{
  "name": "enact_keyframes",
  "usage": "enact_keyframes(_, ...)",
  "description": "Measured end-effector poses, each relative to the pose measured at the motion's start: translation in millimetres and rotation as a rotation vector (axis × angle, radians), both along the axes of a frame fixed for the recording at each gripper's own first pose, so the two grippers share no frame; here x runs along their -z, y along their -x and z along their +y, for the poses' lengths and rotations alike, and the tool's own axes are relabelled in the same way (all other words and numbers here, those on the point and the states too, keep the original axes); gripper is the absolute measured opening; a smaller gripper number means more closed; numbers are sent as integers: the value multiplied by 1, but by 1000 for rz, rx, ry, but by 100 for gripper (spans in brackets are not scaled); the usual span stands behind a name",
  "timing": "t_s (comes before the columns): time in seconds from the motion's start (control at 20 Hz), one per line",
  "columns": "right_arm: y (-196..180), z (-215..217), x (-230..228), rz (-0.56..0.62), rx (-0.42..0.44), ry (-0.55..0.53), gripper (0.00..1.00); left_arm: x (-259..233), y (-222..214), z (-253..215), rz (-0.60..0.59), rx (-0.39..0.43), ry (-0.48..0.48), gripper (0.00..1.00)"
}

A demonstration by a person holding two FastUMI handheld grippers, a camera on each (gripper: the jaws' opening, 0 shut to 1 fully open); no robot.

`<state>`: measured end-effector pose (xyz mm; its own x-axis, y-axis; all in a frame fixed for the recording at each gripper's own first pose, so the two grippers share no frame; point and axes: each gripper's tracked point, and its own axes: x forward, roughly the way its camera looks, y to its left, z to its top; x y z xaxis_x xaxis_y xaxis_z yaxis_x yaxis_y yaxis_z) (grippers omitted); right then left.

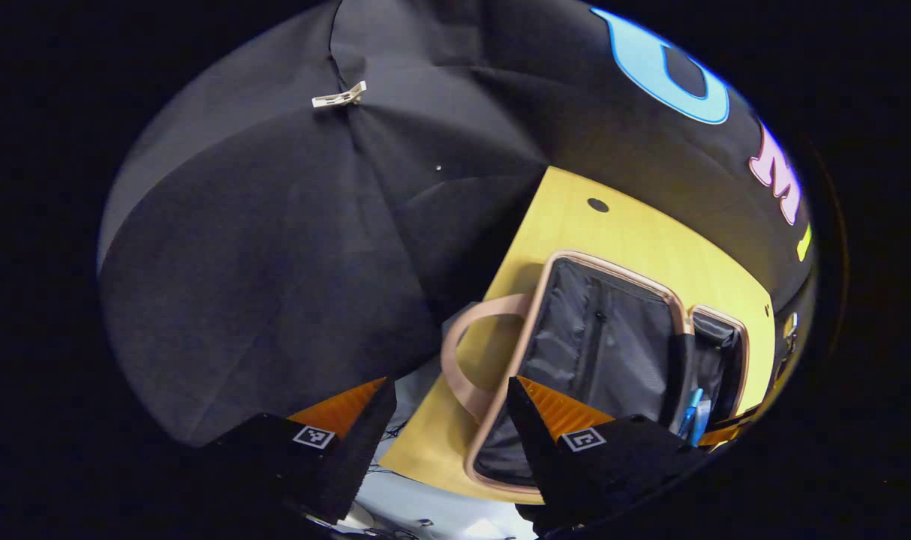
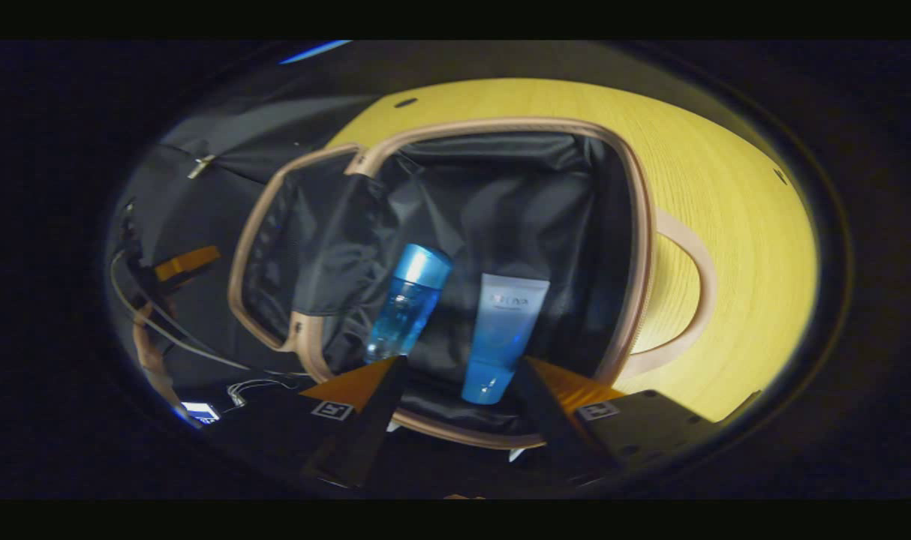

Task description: First open the suitcase, pack the skin care products into it, and then close the suitcase.

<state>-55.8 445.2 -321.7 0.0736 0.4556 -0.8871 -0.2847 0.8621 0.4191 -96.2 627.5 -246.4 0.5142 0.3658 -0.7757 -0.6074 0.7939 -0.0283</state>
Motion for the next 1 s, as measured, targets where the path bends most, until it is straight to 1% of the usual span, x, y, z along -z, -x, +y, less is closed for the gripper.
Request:
enact_keyframes(0.05,-4,-1,-11,-45,-21,-20,87,6,-4,8,10,-6,7,94)
enact_keyframes(0.1,-7,-2,-19,-88,-45,-26,87,11,-9,17,13,-13,10,94)
enact_keyframes(0.15,-9,-8,-26,-116,-73,-13,97,19,-15,24,17,-23,23,94)
enact_keyframes(0.2,-13,-14,-33,-148,-92,1,97,26,-20,28,30,-32,49,93)
enact_keyframes(0.25,-18,-17,-39,-173,-92,-1,97,33,-25,33,39,-39,72,94)
enact_keyframes(0.3,-22,-18,-46,-183,-78,-9,100,42,-28,33,55,-38,101,94)
enact_keyframes(0.35,-24,-18,-52,-184,-59,-23,97,51,-30,33,77,-39,120,94)
enact_keyframes(0.4,-26,-21,-54,-182,-39,-31,97,59,-32,34,101,-40,136,94)
enact_keyframes(0.5,-28,-34,-49,-197,-33,0,97,80,-35,38,154,-50,154,93)
enact_keyframes(0.55,-28,-41,-45,-206,-40,22,97,94,-34,39,182,-60,162,91)
enact_keyframes(0.6,-25,-47,-44,-205,-49,38,98,107,-36,32,190,-58,223,77)
enact_keyframes(0.65,-20,-51,-43,-200,-54,38,97,123,-61,36,117,-79,246,58)
enact_keyframes(0.7,-16,-54,-44,-194,-48,30,98,103,-53,28,137,-95,251,39)
enact_keyframes(0.75,-13,-57,-43,-186,-36,25,98,110,-56,27,153,-83,241,20)
enact_keyframes(0.85,-9,-62,-41,-173,-11,18,98,97,-48,28,170,-50,209,18)
enact_keyframes(0.9,-9,-66,-40,-174,-1,18,98,91,-51,28,153,-48,207,15)
enact_keyframes(1.0,-9,-74,-42,-187,15,12,98,75,-52,22,103,-37,218,12)
